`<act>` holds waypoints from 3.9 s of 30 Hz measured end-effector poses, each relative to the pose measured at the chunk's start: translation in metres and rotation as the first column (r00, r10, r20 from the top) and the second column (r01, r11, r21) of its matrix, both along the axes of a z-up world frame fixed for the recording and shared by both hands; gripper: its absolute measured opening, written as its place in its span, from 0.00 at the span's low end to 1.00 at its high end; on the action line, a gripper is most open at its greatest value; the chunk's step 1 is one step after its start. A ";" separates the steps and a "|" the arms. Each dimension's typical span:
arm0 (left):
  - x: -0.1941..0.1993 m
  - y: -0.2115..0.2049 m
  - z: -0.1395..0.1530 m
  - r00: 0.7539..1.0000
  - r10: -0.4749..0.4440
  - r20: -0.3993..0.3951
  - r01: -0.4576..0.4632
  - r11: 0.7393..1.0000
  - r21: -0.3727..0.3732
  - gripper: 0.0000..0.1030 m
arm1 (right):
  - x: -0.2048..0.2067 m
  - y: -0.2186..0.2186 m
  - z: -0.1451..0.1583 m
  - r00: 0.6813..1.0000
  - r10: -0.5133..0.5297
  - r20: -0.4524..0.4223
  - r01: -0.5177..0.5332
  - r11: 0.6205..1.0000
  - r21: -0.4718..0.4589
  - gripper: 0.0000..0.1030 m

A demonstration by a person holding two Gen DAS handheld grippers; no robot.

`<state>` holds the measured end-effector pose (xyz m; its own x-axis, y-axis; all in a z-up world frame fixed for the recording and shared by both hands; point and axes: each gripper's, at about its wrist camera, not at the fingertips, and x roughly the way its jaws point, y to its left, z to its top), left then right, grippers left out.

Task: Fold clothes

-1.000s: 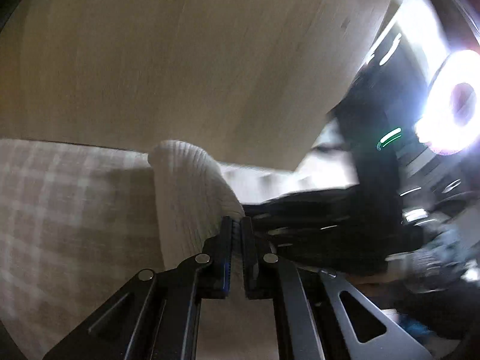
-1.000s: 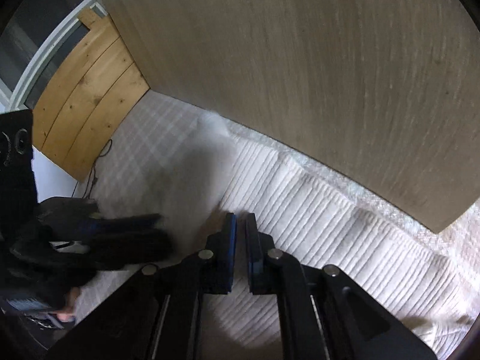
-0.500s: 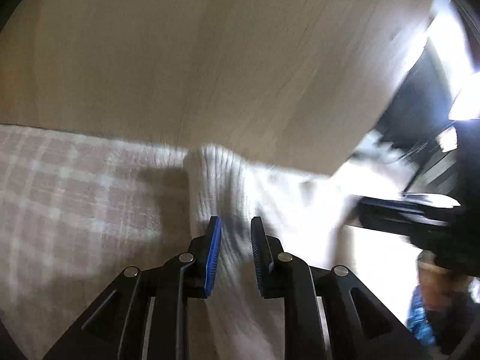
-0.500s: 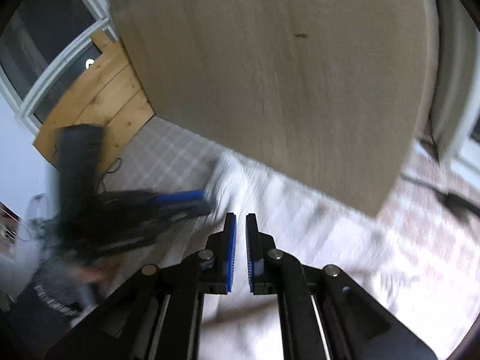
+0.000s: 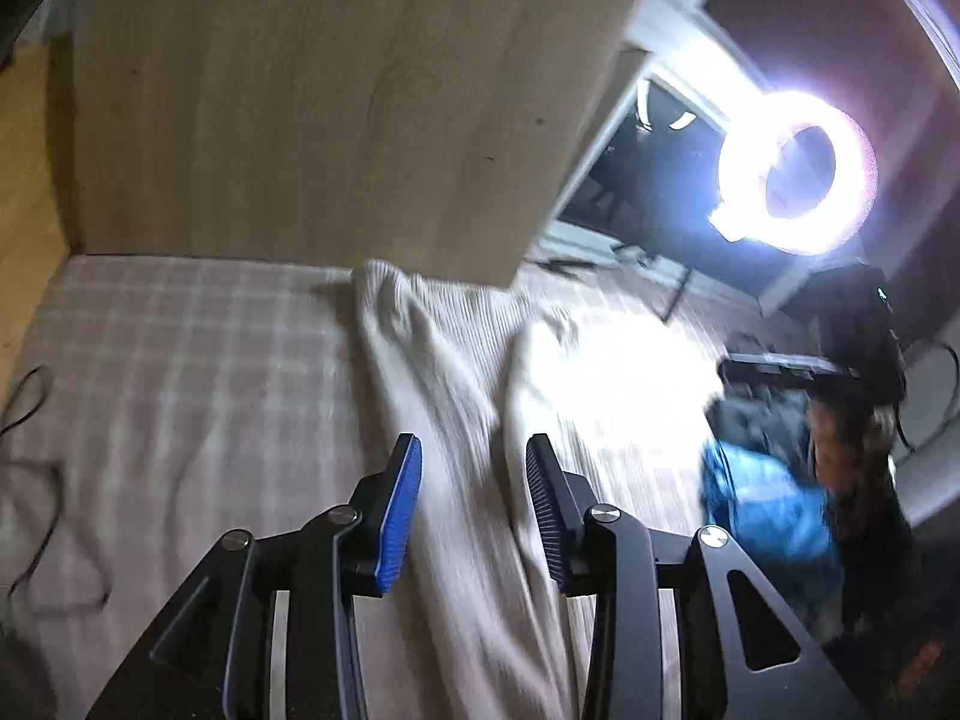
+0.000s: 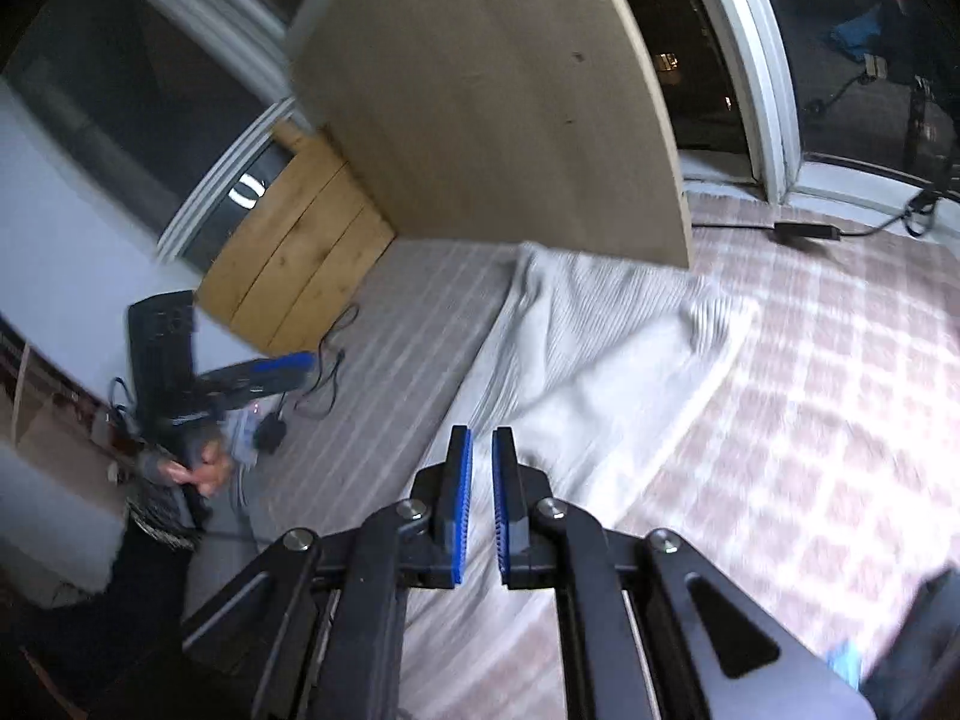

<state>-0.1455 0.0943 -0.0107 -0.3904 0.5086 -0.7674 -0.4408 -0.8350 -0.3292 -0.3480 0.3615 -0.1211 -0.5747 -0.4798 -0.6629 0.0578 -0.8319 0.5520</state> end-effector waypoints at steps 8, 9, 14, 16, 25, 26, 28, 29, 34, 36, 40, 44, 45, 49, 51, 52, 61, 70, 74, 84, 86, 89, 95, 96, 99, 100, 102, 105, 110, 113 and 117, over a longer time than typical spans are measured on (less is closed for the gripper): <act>0.102 -0.022 -0.049 0.978 -0.115 0.173 0.126 0.991 -0.051 0.36 | 0.099 -0.092 -0.067 0.978 -0.056 0.199 0.048 0.998 0.044 0.24; 0.113 -0.018 -0.062 0.968 -0.154 0.198 0.168 0.984 -0.053 0.36 | 0.110 -0.108 -0.082 0.973 -0.063 0.222 0.058 0.998 0.029 0.24; 0.148 -0.005 -0.103 0.911 -0.335 0.239 0.350 0.936 -0.023 0.36 | 0.136 -0.192 -0.120 0.956 -0.128 0.264 0.100 0.988 0.116 0.24; 0.161 0.000 -0.109 0.880 -0.429 0.204 0.446 0.894 -0.044 0.36 | 0.137 -0.210 -0.126 0.951 -0.160 0.263 0.128 0.983 0.135 0.24; 0.183 0.008 -0.112 0.812 -0.559 0.169 0.575 0.815 -0.066 0.37 | 0.177 -0.221 -0.115 0.901 -0.365 0.235 0.320 0.924 0.207 0.24; 0.183 -0.002 -0.107 0.824 -0.541 0.171 0.558 0.827 -0.068 0.38 | 0.188 -0.220 -0.113 0.890 -0.391 0.233 0.341 0.912 0.227 0.25; 0.180 -0.022 -0.103 0.860 -0.475 0.186 0.495 0.865 -0.081 0.38 | 0.205 -0.216 -0.116 0.873 -0.425 0.238 0.375 0.898 0.228 0.27; 0.178 -0.030 -0.103 0.875 -0.444 0.195 0.466 0.881 -0.084 0.38 | 0.210 -0.213 -0.121 0.864 -0.436 0.251 0.389 0.895 0.218 0.27; 0.168 -0.028 -0.124 0.893 -0.354 0.278 0.387 0.919 -0.071 0.38 | 0.215 -0.211 -0.138 0.863 -0.425 0.272 0.398 0.905 0.151 0.27; 0.170 -0.022 -0.131 0.886 -0.353 0.301 0.391 0.917 -0.076 0.38 | 0.213 -0.213 -0.141 0.874 -0.405 0.268 0.384 0.914 0.131 0.30; 0.178 -0.020 -0.133 0.881 -0.368 0.296 0.410 0.908 -0.091 0.44 | 0.209 -0.227 -0.142 0.897 -0.356 0.263 0.310 0.929 0.202 0.37; 0.180 -0.020 -0.135 0.876 -0.391 0.283 0.430 0.899 -0.088 0.24 | 0.208 -0.238 -0.139 0.913 -0.326 0.244 0.264 0.930 0.256 0.29; 0.178 -0.023 -0.135 0.872 -0.388 0.298 0.423 0.904 -0.060 0.15 | 0.207 -0.239 -0.139 0.918 -0.310 0.248 0.251 0.937 0.242 0.15; 0.157 -0.035 -0.112 0.871 -0.392 0.295 0.396 0.917 0.049 0.12 | 0.212 -0.230 -0.129 0.920 -0.308 0.241 0.275 0.948 0.161 0.10; 0.143 -0.040 -0.090 0.877 -0.397 0.272 0.383 0.918 0.103 0.11 | 0.218 -0.219 -0.114 0.922 -0.319 0.218 0.313 0.948 0.063 0.09; 0.137 -0.043 -0.080 0.880 -0.398 0.260 0.377 0.917 0.129 0.11 | 0.220 -0.212 -0.102 0.922 -0.331 0.200 0.335 0.942 0.015 0.09; 0.054 -0.058 0.014 0.914 -0.381 0.139 0.321 0.889 0.328 0.11 | 0.180 -0.132 0.015 0.910 -0.415 -0.020 0.407 0.900 -0.158 0.09; -0.088 -0.020 0.009 0.952 -0.256 0.168 0.184 0.918 0.352 0.11 | 0.035 -0.041 0.021 0.871 -0.490 0.013 0.481 0.849 -0.218 0.09; -0.129 0.000 -0.026 0.946 -0.221 0.237 0.134 0.933 0.335 0.11 | -0.015 -0.014 -0.018 0.852 -0.515 0.095 0.522 0.824 -0.219 0.09; -0.212 0.034 -0.114 0.905 -0.219 0.365 0.131 0.959 0.251 0.11 | -0.101 0.040 -0.111 0.822 -0.503 0.265 0.557 0.807 -0.195 0.09; -0.222 0.040 -0.132 0.893 -0.229 0.387 0.141 0.960 0.243 0.11 | -0.111 0.046 -0.128 0.814 -0.499 0.298 0.561 0.809 -0.176 0.09; -0.232 0.040 -0.142 0.873 -0.223 0.434 0.108 0.955 0.275 0.14 | -0.118 0.051 -0.143 0.815 -0.477 0.329 0.553 0.811 -0.192 0.11; -0.241 0.021 -0.113 0.892 -0.203 0.405 0.048 0.931 0.361 0.49 | -0.104 0.066 -0.114 0.855 -0.442 0.271 0.508 0.819 -0.266 0.36; -0.242 0.017 -0.105 0.904 -0.198 0.378 0.050 0.929 0.367 0.57 | -0.098 0.068 -0.105 0.864 -0.447 0.234 0.499 0.825 -0.267 0.40; -0.238 0.007 -0.089 0.936 -0.178 0.305 0.065 0.936 0.346 0.57 | -0.089 0.064 -0.089 0.882 -0.445 0.153 0.467 0.869 -0.165 0.40; -0.235 0.006 -0.087 0.944 -0.175 0.279 0.078 0.942 0.327 0.57 | -0.088 0.061 -0.087 0.889 -0.439 0.133 0.454 0.884 -0.114 0.40; -0.225 0.012 -0.089 0.951 -0.192 0.242 0.120 0.951 0.285 0.57 | -0.092 0.052 -0.090 0.904 -0.411 0.118 0.414 0.910 -0.004 0.40; -0.219 0.023 -0.094 0.953 -0.202 0.227 0.142 0.956 0.256 0.56 | -0.101 0.041 -0.103 0.925 -0.365 0.106 0.359 0.930 0.073 0.40; -0.210 0.042 -0.104 0.954 -0.220 0.202 0.177 0.962 0.207 0.24 | -0.122 0.022 -0.121 0.944 -0.310 0.114 0.290 0.943 0.166 0.40; -0.204 0.053 -0.109 0.955 -0.231 0.188 0.198 0.964 0.177 0.11 | -0.127 0.014 -0.127 0.951 -0.291 0.108 0.267 0.944 0.194 0.11; -0.196 0.054 -0.105 0.965 -0.213 0.153 0.187 0.968 0.169 0.10 | -0.106 0.018 -0.103 0.943 -0.331 0.036 0.324 0.938 0.124 0.10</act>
<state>-0.3411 0.1480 -0.1160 -0.1405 0.6784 -0.7212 -0.5207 -0.6702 -0.5289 -0.4537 0.3797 -0.2238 -0.6479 -0.1898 -0.7377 -0.2564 -0.8576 0.4459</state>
